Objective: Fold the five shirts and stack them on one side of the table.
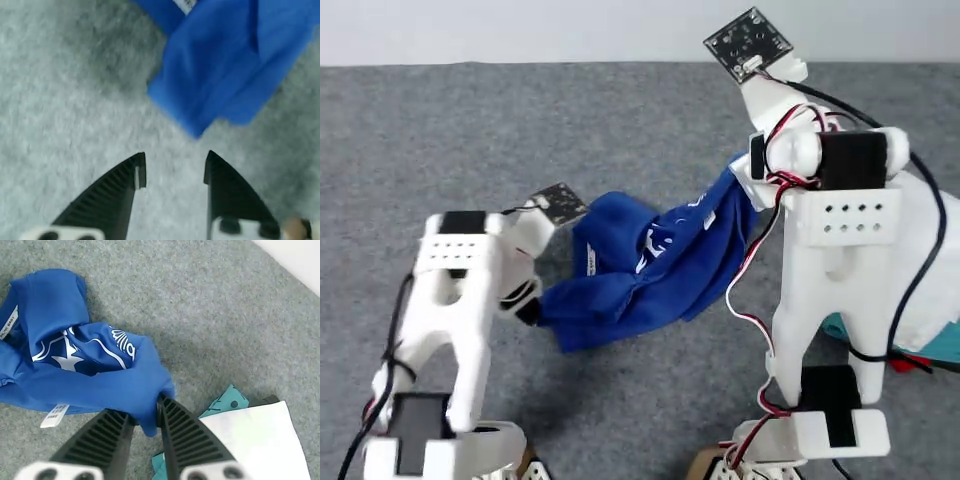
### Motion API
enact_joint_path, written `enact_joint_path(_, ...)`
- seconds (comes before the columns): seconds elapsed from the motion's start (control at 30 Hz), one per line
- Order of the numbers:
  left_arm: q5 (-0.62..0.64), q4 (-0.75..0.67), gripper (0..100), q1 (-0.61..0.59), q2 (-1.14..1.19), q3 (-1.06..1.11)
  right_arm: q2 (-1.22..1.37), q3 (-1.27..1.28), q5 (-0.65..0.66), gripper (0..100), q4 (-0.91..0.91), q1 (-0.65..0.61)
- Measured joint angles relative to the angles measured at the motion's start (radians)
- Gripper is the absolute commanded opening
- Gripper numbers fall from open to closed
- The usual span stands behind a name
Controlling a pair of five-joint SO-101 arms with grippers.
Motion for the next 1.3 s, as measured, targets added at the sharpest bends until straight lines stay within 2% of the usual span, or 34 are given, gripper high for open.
enact_joint_path(0.17,0.037,-0.094,19,0.078,0.107,0.000,0.000,0.049,0.000,1.1,0.000,0.000)
enact_joint_path(0.3,0.061,-0.132,18,0.087,0.193,-0.009,0.000,0.057,0.000,1.1,0.000,0.003)
enact_joint_path(0.53,0.063,-0.110,0,0.091,0.299,-0.109,0.000,0.057,0.000,1.1,0.000,0.003)
enact_joint_path(0.63,0.063,-0.083,1,0.091,0.304,-0.164,0.000,0.057,0.000,1.0,0.000,0.003)
enact_joint_path(0.97,0.068,0.167,0,0.037,0.192,-0.463,0.000,0.034,0.026,1.0,0.000,0.068)
enact_joint_path(1.3,0.345,0.292,1,-0.074,0.021,-0.968,0.000,-0.195,0.026,1.0,0.000,0.086)
